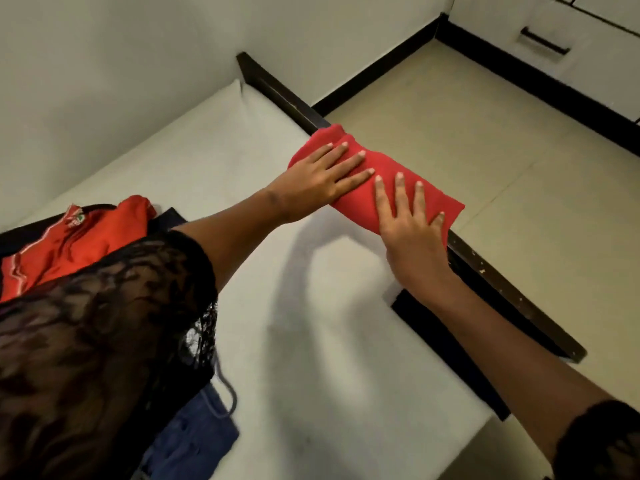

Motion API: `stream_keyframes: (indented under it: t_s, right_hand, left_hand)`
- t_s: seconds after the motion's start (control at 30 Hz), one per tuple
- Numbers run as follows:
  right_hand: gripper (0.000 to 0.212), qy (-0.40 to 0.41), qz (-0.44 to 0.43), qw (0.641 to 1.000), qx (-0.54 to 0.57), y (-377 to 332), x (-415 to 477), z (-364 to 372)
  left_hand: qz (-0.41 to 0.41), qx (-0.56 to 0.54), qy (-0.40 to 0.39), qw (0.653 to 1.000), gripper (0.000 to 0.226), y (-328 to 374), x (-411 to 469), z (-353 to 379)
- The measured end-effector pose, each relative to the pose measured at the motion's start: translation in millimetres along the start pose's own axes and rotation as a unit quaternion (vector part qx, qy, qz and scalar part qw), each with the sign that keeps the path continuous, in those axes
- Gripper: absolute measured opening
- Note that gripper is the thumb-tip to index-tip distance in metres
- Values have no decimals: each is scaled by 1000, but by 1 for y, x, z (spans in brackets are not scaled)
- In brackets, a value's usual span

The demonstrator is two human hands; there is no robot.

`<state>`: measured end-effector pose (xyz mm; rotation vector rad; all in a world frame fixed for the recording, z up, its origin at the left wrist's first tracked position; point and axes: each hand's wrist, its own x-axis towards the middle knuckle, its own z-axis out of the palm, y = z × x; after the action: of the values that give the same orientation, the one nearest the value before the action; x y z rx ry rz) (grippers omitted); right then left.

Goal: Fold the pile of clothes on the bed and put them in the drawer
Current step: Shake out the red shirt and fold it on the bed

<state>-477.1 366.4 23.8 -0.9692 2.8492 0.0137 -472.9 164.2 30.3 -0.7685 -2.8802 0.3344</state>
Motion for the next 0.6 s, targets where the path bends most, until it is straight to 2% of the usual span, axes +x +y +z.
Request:
stream_keyframes:
  t_s: [0.07, 0.13, 0.23, 0.3, 0.37, 0.47, 0.6]
  right_hand:
    - [77, 16, 11, 1000, 3, 9, 15, 12]
    - [65, 38, 19, 999, -6, 10, 22, 30]
    - [60, -20, 41, 998, 37, 3, 20, 63]
    - [72, -81, 40, 992, 91, -6, 14, 93]
    - [85, -139, 31, 982, 122, -14, 4, 111]
    - [97, -158, 22, 976, 147, -18, 2, 117]
    - [100, -190, 16, 969, 155, -14, 5, 111]
  left_hand:
    - [4, 2, 12, 1000, 72, -7, 20, 13]
    - [0, 5, 16, 1000, 66, -11, 26, 30]
    - [-2, -13, -14, 1000, 59, 3, 19, 74]
    - [-2, -26, -47, 999, 67, 20, 1, 107]
    - [-36, -42, -63, 996, 70, 33, -22, 126]
    - [-70, -82, -74, 991, 71, 38, -34, 133]
    - [-60, -118, -94, 987, 87, 32, -27, 123]
